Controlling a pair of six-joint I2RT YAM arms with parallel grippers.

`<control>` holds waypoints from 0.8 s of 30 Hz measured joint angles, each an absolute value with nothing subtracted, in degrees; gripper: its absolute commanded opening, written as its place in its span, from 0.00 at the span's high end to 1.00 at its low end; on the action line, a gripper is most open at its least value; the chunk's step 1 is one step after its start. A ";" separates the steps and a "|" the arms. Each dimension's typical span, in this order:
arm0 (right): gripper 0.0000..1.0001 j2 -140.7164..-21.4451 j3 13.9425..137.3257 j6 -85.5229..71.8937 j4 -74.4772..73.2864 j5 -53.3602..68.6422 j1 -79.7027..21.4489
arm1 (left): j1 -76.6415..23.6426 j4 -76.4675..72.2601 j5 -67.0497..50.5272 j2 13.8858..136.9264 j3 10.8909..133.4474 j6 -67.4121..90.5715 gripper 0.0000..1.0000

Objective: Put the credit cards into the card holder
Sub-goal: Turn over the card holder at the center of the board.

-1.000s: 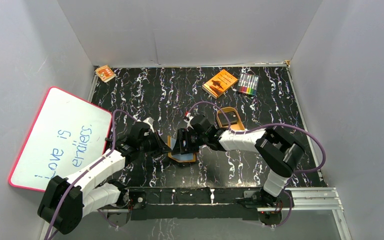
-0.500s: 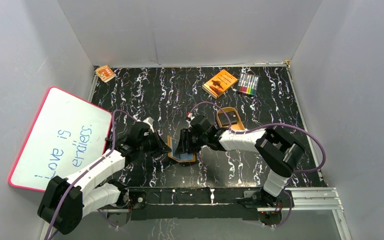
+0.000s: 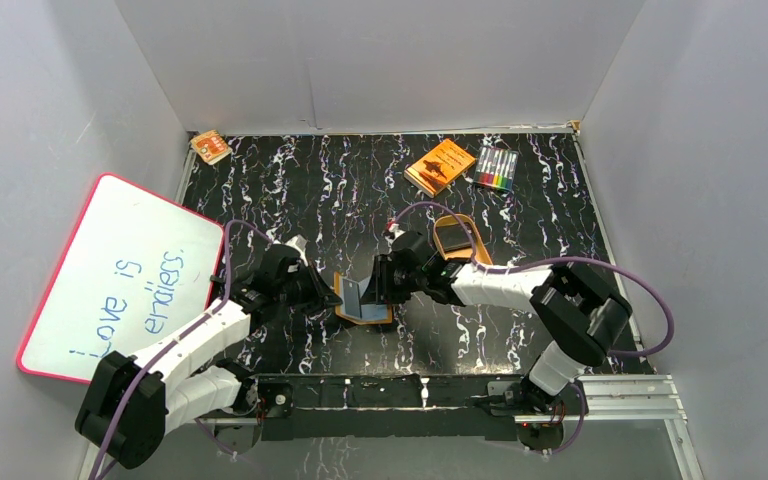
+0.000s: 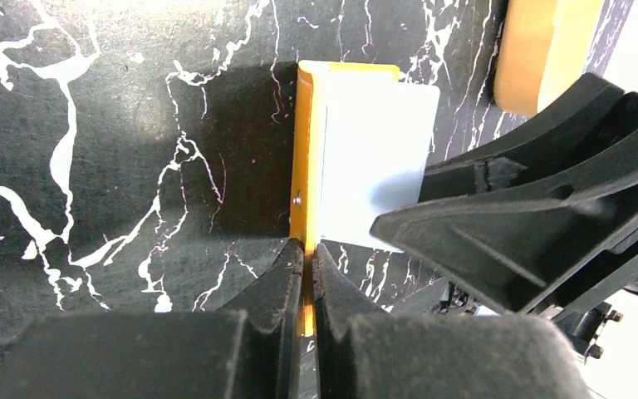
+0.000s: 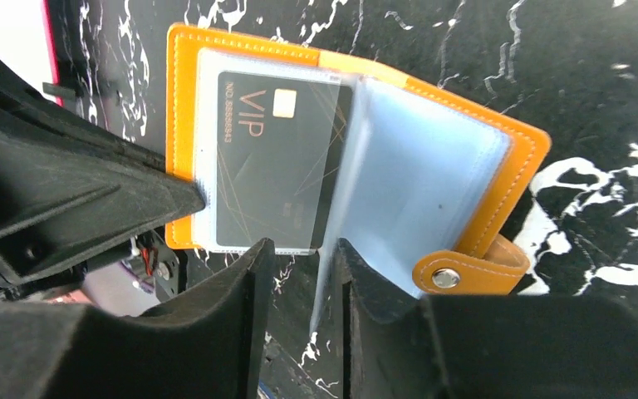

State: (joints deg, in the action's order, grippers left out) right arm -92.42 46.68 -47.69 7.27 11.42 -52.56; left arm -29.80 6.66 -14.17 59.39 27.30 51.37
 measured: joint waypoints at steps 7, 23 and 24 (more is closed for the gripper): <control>0.91 -92.30 46.28 -48.10 5.84 10.44 -51.22 | -29.80 7.08 -13.33 59.99 26.70 51.05 1.00; 1.00 -92.29 46.68 -46.14 -1.94 7.83 -51.22 | -29.80 11.25 -8.89 62.79 27.15 49.58 0.32; 1.00 -92.29 46.85 -46.01 -2.44 7.74 -51.22 | -29.80 11.83 -8.58 62.58 27.51 49.50 0.31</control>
